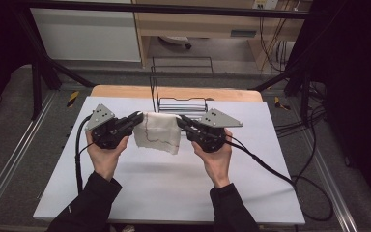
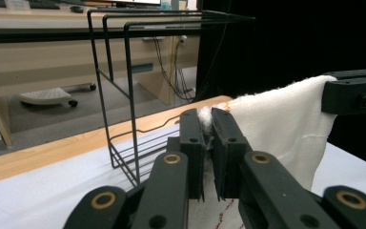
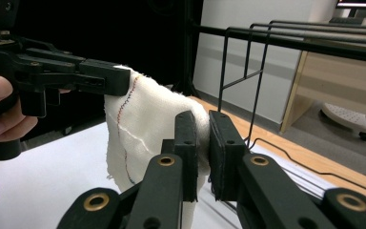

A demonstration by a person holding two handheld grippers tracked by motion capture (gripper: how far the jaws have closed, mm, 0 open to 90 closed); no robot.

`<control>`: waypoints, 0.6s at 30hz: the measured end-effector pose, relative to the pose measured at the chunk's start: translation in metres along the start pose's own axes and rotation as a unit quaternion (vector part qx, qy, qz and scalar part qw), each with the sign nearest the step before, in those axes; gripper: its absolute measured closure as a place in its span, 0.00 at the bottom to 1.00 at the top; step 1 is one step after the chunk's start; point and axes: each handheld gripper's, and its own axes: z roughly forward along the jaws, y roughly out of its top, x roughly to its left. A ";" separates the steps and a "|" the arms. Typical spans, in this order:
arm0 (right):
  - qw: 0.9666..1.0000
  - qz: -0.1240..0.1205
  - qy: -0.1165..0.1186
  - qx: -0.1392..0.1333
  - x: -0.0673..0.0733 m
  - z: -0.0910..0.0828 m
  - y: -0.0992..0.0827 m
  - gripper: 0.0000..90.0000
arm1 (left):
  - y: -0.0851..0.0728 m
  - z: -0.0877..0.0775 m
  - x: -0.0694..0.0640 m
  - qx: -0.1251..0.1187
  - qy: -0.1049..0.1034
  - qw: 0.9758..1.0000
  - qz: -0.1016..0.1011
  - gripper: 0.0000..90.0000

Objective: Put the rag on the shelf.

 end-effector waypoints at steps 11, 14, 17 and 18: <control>1.000 -0.003 -0.006 -0.029 -0.003 -0.005 0.009 0.92 | 0.013 0.004 -0.001 -0.028 0.004 1.000 0.004 0.93; 0.999 -0.005 -0.008 -0.037 -0.004 -0.005 0.012 0.92 | 0.018 0.006 -0.001 -0.035 0.003 0.999 0.003 0.93; 0.999 -0.005 -0.011 -0.044 -0.005 -0.006 0.016 0.92 | 0.022 0.007 -0.001 -0.039 0.000 0.999 0.003 0.93; 0.999 -0.006 -0.012 -0.047 -0.006 -0.006 0.017 0.92 | 0.024 0.008 0.000 -0.042 0.003 0.999 0.006 0.93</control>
